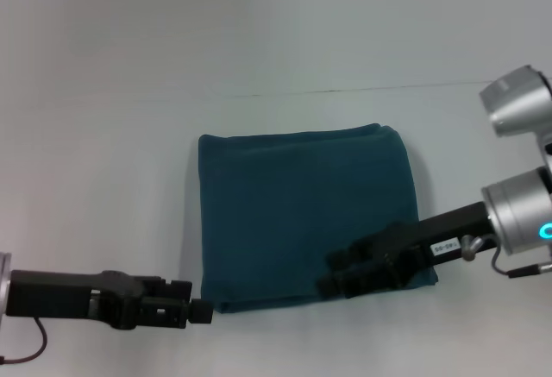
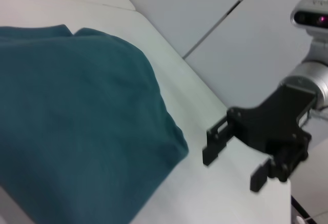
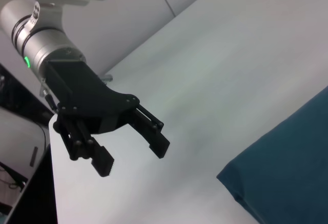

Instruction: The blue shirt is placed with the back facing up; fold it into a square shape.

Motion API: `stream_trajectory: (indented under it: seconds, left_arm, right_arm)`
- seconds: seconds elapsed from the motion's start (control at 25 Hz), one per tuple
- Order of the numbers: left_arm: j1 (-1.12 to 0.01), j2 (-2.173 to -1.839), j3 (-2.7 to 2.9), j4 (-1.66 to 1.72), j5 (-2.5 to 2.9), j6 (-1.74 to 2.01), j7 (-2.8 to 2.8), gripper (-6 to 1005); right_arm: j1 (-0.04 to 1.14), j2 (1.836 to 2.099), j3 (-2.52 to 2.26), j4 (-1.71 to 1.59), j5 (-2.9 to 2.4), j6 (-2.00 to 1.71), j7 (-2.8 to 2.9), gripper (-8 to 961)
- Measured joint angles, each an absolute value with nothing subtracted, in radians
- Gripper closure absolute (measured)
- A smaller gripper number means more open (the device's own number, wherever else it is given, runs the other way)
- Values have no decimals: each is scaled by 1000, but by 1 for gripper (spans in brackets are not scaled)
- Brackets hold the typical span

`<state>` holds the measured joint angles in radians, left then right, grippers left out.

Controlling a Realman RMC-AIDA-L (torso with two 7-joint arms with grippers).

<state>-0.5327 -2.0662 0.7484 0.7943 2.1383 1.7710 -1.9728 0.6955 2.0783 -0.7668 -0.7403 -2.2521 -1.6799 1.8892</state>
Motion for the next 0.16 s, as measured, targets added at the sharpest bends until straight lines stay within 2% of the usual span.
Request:
stream_trajectory:
  seconds: [0.16]
  left_arm:
    - [-552, -2064, 753, 777, 2140, 1744, -1971, 186]
  right_arm:
    - [696, 2083, -782, -694, -2253, -1652, 1878, 298]
